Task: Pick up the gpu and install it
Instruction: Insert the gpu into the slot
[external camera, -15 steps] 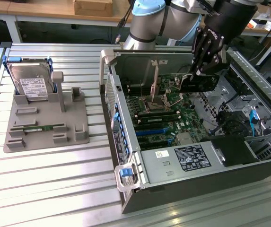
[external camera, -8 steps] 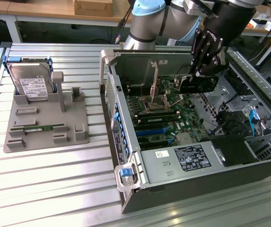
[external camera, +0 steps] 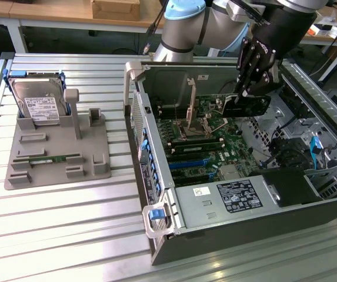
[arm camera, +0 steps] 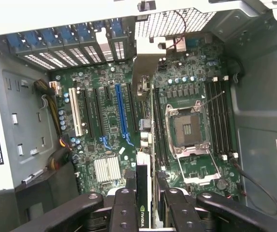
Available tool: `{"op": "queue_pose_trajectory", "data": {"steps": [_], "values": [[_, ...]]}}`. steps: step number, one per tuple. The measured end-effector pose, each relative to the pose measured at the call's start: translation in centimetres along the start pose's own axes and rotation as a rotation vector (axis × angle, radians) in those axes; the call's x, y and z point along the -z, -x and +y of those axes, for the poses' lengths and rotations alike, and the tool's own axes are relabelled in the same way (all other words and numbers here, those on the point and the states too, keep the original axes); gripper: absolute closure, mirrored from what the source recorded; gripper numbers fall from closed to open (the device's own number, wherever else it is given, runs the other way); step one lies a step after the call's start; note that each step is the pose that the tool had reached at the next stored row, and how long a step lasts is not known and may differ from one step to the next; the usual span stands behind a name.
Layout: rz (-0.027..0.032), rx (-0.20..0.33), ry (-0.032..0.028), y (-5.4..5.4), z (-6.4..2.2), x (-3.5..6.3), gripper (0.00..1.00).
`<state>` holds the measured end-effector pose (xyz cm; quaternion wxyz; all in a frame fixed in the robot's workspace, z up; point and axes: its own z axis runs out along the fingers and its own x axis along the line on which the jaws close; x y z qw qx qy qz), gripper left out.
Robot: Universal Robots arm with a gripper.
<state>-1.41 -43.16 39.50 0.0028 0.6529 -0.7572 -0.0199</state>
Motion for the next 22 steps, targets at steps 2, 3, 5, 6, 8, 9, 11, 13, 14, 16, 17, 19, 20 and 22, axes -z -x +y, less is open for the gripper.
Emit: {"op": "queue_pose_trajectory", "data": {"steps": [2, 3, 5, 6, 8, 9, 11, 13, 14, 16, 17, 19, 20, 22], "values": [[0.0, 0.0, 0.0, 0.0, 0.0, -0.1, 0.73], [0.0, 0.0, 0.0, 0.0, -0.01, -0.14, 0.73], [0.0, 0.0, 0.0, 0.0, -0.01, -0.24, 0.73], [0.0, 0.0, 0.0, -0.01, -0.01, -0.29, 0.73], [0.0, 0.0, 0.0, -0.01, -0.01, -0.36, 0.73], [0.0, 0.0, 0.0, -0.01, -0.01, -0.4, 0.73], [0.0, 0.0, 0.0, -0.01, -0.02, -0.44, 0.73], [0.0, 0.0, 0.0, -0.01, -0.02, -0.54, 0.73], [-0.0001, 0.0, 0.0, -0.01, -0.02, -0.58, 0.73], [0.0, 0.0, 0.0, -0.01, -0.02, -0.62, 0.73], [0.0, 0.0, 0.0, -0.01, -0.02, -0.64, 0.73], [0.0, 0.0, 0.0, -0.01, -0.02, -0.69, 0.73], [0.0, 0.0, 0.0, -0.01, -0.02, -0.71, 0.73], [0.0, 0.0, 0.0, -0.02, -0.03, -0.78, 0.73]]}}
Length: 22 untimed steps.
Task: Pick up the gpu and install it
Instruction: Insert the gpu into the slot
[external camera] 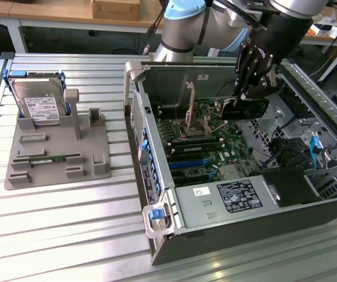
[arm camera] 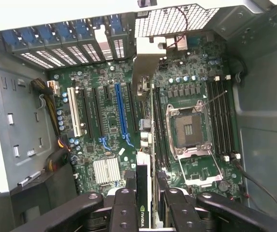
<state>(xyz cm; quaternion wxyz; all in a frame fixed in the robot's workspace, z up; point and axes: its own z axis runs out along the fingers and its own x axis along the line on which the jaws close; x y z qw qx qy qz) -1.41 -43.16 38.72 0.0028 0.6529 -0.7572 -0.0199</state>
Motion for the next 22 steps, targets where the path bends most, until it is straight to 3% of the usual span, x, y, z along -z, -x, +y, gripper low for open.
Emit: {"op": "queue_pose_trajectory", "data": {"steps": [17, 22], "values": [[0.0001, 0.0, 0.0, -0.02, -0.02, -0.52, 0.73], [-0.0001, 0.0, 0.0, -0.14, 0.71, -0.83, 0.73]]}}
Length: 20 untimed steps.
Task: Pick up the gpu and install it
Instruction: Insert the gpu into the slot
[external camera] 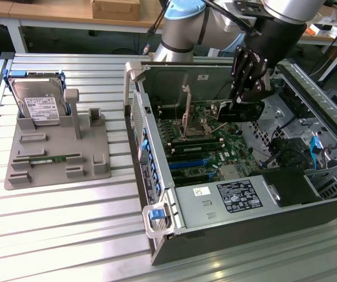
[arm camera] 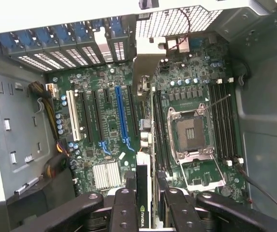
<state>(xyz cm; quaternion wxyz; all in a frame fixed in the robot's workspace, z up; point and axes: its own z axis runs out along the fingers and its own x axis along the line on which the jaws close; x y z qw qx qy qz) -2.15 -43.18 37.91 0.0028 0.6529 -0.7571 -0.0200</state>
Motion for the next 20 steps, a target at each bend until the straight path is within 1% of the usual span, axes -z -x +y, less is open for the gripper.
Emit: {"op": "queue_pose_trajectory", "data": {"steps": [2, 5, 9, 13, 14, 15, 16, 17, 18, 19, 20], "values": [[0.0, 0.0, 0.0, -0.2, 0.39, -0.17, 0.73], [-0.0001, 0.0, 0.0, -1.0, 0.5, -0.42, 0.73], [0.0001, 0.0, 0.0, -1.3, 0.68, -1.62, 0.73], [0.0001, 0.0, 0.0, -1.4, 0.67, -2.76, 0.73], [0.0006, 0.0, 0.004, -1.4, 0.65, -3.16, 0.73], [0.0028, -0.001, 0.0188, -1.4, 0.64, -3.36, 0.73], [0.0082, -0.002, 0.0544, -1.4, 0.64, -3.47, 0.73], [0.012, -0.002, 0.0812, -1.4, 0.64, -3.54, 0.73], [0.0143, -0.003, 0.0956, -1.4, 0.64, -3.57, 0.73], [0.0155, -0.003, 0.1028, -1.4, 0.64, -3.58, 0.73], [0.0194, -0.004, 0.1314, -1.4, 0.63, -3.69, 0.73]]}}
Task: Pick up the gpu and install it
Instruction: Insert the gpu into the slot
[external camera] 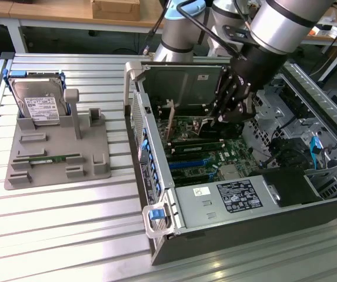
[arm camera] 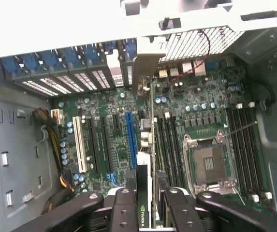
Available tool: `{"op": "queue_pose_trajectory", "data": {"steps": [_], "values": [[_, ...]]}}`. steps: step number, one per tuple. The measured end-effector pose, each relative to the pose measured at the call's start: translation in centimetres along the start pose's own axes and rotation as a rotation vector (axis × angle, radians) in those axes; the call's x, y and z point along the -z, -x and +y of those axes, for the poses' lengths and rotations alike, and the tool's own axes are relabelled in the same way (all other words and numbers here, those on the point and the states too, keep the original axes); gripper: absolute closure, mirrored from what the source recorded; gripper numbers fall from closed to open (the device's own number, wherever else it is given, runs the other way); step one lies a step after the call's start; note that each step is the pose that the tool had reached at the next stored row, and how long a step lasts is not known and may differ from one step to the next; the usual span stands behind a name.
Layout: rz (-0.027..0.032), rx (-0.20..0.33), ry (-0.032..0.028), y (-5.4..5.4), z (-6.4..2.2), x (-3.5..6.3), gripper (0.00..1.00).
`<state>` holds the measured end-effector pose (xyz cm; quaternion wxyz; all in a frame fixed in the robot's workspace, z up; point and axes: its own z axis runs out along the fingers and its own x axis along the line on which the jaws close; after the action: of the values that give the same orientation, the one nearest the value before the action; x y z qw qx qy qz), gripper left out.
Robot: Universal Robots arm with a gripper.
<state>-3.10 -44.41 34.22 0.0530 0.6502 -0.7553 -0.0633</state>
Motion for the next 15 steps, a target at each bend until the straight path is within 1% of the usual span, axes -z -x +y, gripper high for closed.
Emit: {"op": "queue_pose_trajectory", "data": {"steps": [2, 4, 5, 7, 10, 12, 15], "values": [[0.0038, -0.001, 0.0229, 0.0, 0.0, -0.02, 0.73], [0.0036, 0.001, 0.023, 0.0, -0.02, -0.12, 0.73], [0.0058, 0.011, 0.023, 0.0, -0.04, -0.21, 0.73], [0.0125, 0.051, 0.0231, 0.0, -0.13, -0.49, 0.73], [0.013, 0.051, 0.0232, -0.3, -0.29, -1.02, 0.73], [0.0129, 0.051, 0.0232, -0.8, -0.42, -1.32, 0.73], [0.0131, 0.053, 0.0232, -1.2, -0.52, -1.65, 0.73]]}}
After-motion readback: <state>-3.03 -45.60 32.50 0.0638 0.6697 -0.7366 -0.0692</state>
